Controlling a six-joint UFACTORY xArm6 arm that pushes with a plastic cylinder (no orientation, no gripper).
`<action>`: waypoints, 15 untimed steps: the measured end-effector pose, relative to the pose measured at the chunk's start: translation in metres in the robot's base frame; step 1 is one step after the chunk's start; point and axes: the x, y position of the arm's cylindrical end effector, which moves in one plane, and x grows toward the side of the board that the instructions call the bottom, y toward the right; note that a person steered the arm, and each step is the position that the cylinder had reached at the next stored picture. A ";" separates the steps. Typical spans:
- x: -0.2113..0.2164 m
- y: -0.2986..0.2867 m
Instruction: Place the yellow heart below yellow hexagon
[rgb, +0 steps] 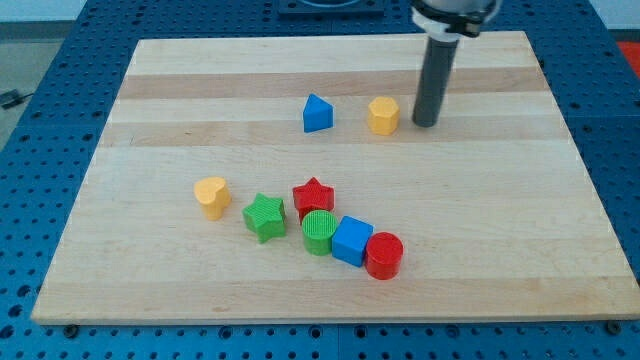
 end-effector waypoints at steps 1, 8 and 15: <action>0.000 -0.037; 0.104 -0.332; 0.131 -0.182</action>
